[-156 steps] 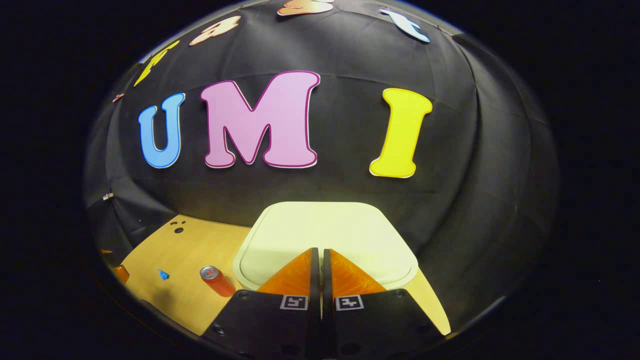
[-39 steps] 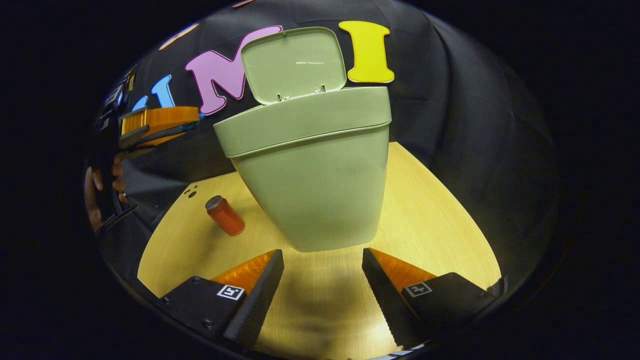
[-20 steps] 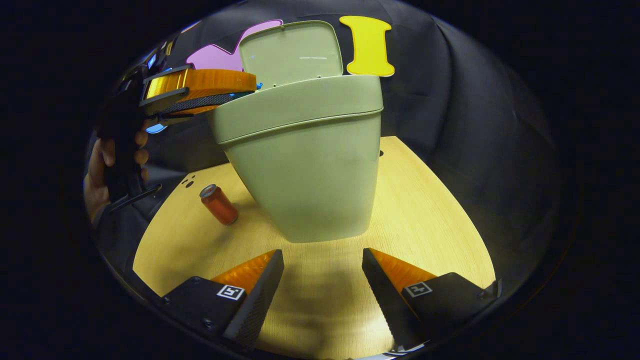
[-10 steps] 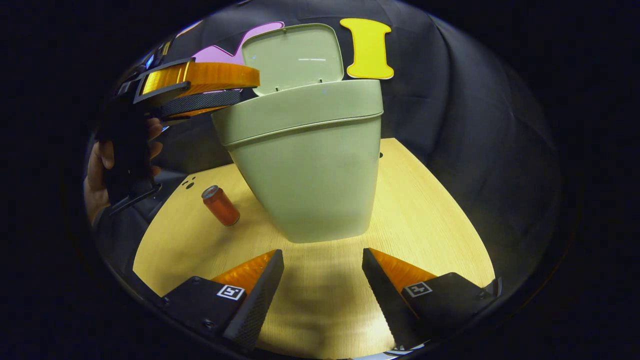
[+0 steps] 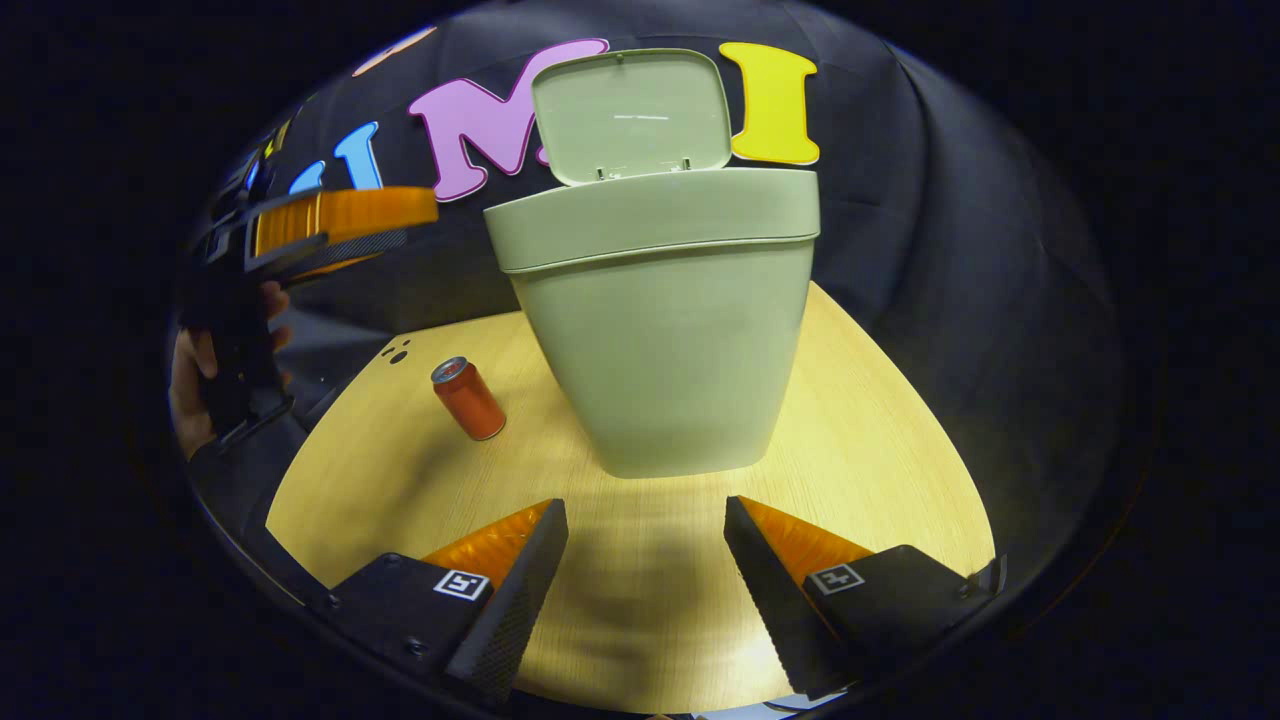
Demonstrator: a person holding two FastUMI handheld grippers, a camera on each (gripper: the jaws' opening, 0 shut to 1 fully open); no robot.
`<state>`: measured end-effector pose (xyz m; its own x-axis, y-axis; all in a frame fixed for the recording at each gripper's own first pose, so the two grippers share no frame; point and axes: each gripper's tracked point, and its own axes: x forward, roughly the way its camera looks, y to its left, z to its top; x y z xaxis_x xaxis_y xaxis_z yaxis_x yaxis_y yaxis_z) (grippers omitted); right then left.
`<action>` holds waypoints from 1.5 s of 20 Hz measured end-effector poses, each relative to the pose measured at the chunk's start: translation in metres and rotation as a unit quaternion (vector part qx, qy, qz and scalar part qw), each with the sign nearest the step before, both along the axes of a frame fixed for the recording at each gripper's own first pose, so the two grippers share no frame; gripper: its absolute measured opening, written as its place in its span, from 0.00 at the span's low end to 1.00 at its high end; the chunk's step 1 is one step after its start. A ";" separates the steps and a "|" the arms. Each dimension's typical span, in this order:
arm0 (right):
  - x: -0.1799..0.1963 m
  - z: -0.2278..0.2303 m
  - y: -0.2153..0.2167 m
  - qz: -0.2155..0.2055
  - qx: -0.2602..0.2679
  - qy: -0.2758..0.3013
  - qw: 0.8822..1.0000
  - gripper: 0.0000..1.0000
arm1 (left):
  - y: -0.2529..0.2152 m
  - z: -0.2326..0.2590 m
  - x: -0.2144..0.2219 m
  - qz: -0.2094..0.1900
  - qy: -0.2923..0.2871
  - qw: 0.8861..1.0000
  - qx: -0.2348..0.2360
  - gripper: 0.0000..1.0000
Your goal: Press the lid of the desktop garbage bin to open it, pick up the crumpled paper on the desktop and throw it into the bin, then pick up the pop can on the desktop and drop it into the bin, and finally close the garbage bin lid.
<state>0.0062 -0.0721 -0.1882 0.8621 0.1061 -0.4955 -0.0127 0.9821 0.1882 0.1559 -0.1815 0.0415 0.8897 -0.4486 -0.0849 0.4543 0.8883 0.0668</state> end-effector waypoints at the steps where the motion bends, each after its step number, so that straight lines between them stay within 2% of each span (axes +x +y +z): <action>1: 0.000 -0.001 0.004 0.005 0.000 0.001 1.000 0.99 | 0.012 -0.004 -0.004 0.013 0.006 1.000 0.001 0.96; 8: 0.013 0.002 0.054 0.069 -0.010 -0.005 0.998 0.99 | 0.095 -0.042 -0.032 0.103 0.048 0.993 0.018 0.96; 11: 0.030 -0.001 0.078 0.094 -0.041 -0.009 0.995 1.00 | 0.122 -0.052 -0.047 0.139 0.070 0.988 -0.003 0.96; 16: 0.055 -0.003 0.119 0.121 -0.050 -0.008 0.991 0.99 | 0.155 -0.067 -0.063 0.191 0.087 0.977 -0.024 0.96; 23: 0.095 -0.002 0.179 0.166 -0.049 -0.018 0.985 0.99 | 0.185 -0.088 -0.092 0.245 0.120 0.962 -0.029 0.96; 30: 0.135 -0.015 0.225 0.196 -0.049 -0.019 0.979 0.99 | 0.200 -0.103 -0.100 0.288 0.140 0.947 -0.038 0.96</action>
<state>0.1414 0.1532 -0.2036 0.7827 0.3865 -0.4879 -0.3982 0.9134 0.0849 0.0554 0.0189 -0.0617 0.9360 0.0905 -0.3400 -0.1171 0.9914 -0.0583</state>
